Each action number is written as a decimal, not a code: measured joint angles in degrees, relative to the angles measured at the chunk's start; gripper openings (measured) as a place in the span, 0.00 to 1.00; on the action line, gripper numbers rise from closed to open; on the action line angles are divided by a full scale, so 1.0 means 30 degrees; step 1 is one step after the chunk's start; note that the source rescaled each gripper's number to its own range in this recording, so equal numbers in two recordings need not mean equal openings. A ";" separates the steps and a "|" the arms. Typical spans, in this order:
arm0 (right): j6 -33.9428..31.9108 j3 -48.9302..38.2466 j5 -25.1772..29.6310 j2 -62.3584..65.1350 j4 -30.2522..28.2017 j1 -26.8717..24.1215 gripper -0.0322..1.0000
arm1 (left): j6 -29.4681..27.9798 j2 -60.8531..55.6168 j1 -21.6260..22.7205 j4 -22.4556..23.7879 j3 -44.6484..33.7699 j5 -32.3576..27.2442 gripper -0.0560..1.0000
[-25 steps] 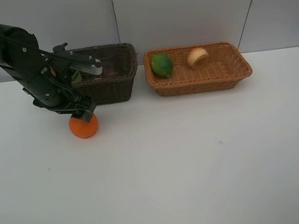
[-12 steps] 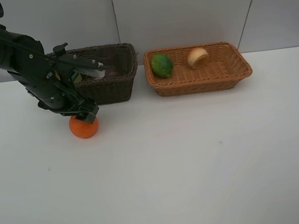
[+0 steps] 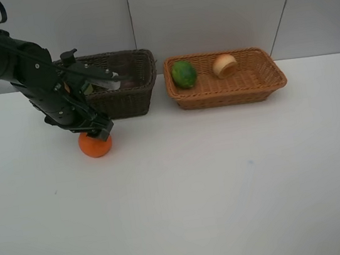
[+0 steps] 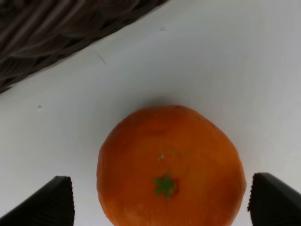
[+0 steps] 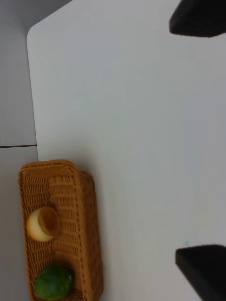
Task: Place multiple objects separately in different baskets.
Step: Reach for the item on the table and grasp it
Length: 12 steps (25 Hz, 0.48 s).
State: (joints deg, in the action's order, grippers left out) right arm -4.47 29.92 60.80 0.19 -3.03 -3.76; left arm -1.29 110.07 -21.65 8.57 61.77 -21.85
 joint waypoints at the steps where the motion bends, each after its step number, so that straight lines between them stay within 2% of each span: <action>1: 0.0000 0.0000 0.0000 0.0000 0.0000 0.0000 0.95 | 0.0000 0.0021 0.0000 0.0000 0.0000 0.0020 0.97; 12: 0.0000 0.0000 0.0000 0.0000 0.0000 0.0000 0.95 | 0.0000 0.0117 0.0000 -0.0021 0.0000 0.0339 0.97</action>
State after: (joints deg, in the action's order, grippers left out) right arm -4.47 29.92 60.80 0.19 -3.03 -3.76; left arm -1.29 110.41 -21.65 8.51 61.77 -20.84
